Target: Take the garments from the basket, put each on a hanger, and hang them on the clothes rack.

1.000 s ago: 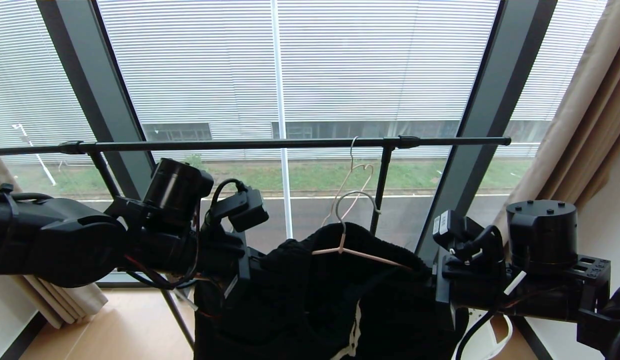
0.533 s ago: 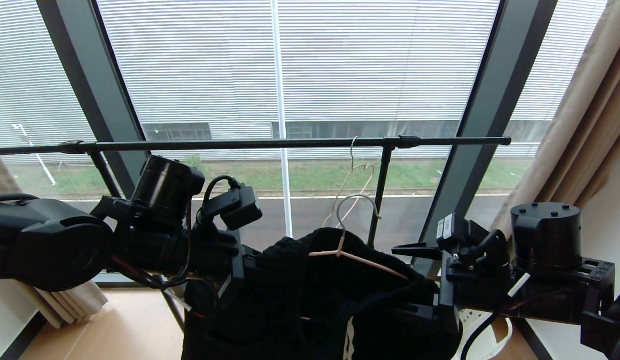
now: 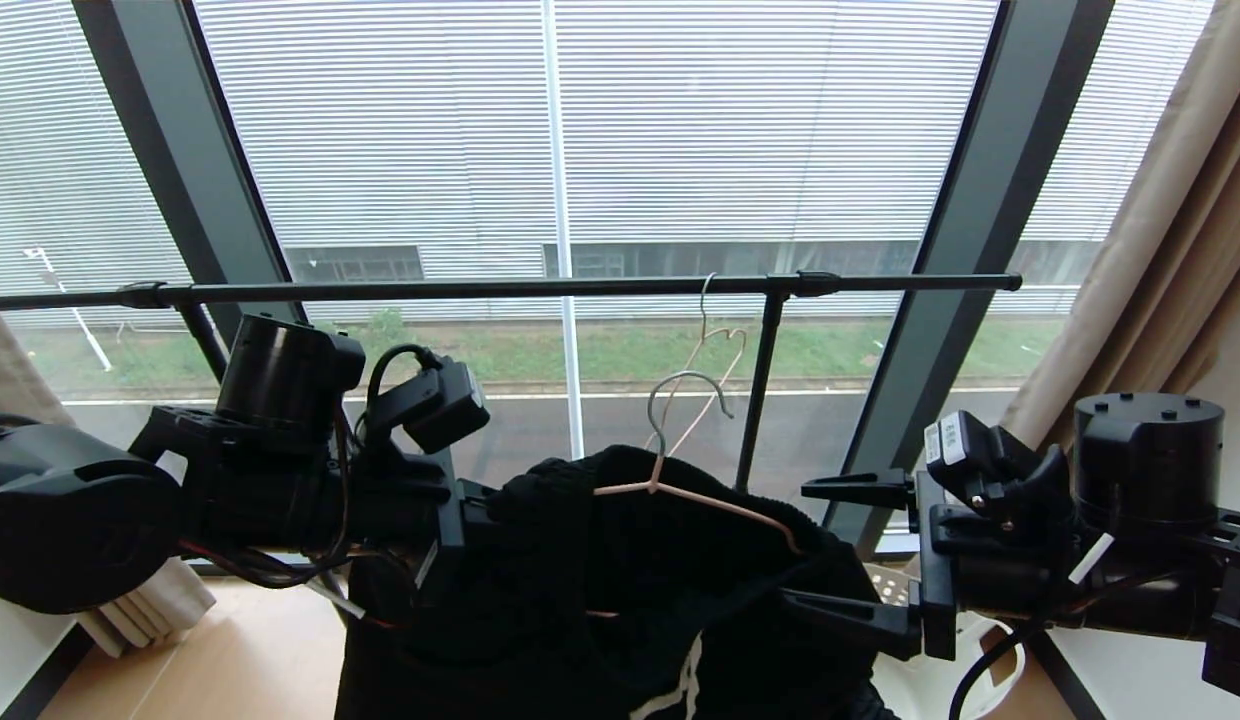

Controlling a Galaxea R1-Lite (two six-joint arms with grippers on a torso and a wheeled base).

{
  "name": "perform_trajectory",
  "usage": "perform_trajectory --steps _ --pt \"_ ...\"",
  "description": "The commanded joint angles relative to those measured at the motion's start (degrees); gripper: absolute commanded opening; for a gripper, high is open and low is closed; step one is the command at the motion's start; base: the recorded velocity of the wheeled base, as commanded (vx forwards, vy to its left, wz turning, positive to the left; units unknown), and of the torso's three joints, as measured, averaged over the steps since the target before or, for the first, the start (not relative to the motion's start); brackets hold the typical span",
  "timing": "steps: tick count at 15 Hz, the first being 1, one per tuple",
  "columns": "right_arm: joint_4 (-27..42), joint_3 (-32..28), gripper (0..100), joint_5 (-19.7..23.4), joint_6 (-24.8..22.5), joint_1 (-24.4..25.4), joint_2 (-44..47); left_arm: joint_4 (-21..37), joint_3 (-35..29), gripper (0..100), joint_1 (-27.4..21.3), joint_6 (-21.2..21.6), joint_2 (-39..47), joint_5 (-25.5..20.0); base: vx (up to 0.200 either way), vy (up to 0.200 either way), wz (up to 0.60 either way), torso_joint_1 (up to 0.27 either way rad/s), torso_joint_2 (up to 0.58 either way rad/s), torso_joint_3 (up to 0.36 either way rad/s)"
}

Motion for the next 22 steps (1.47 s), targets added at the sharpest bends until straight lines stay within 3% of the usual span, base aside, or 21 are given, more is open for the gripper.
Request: perform_trajectory --steps 1,6,8,11,22 --pt "0.02 0.08 100 0.14 -0.04 -0.46 -0.46 -0.09 0.45 0 0.77 -0.19 -2.14 -0.07 0.0 0.0 0.0 0.0 0.0 0.0" --pt "-0.16 -0.01 100 1.1 -0.3 -2.75 -0.72 -0.09 1.41 0 3.05 -2.48 -6.09 -0.07 0.0 0.0 0.0 0.0 0.0 0.0" --pt "-0.07 0.35 100 6.99 -3.73 -6.35 -0.9 -0.09 1.94 0 4.81 -4.23 -8.11 -0.07 0.0 0.0 0.0 0.0 0.0 0.0" --pt "0.02 0.43 100 10.16 -10.85 -9.6 2.62 -0.35 2.64 0 5.16 -6.96 -10.75 -0.15 0.0 0.0 0.0 0.0 0.0 0.0" --pt "-0.07 -0.45 100 9.54 -11.46 -9.25 10.09 -0.53 3.26 0 6.92 -10.56 -15.67 -0.15 0.0 0.0 0.0 0.0 0.0 0.0"
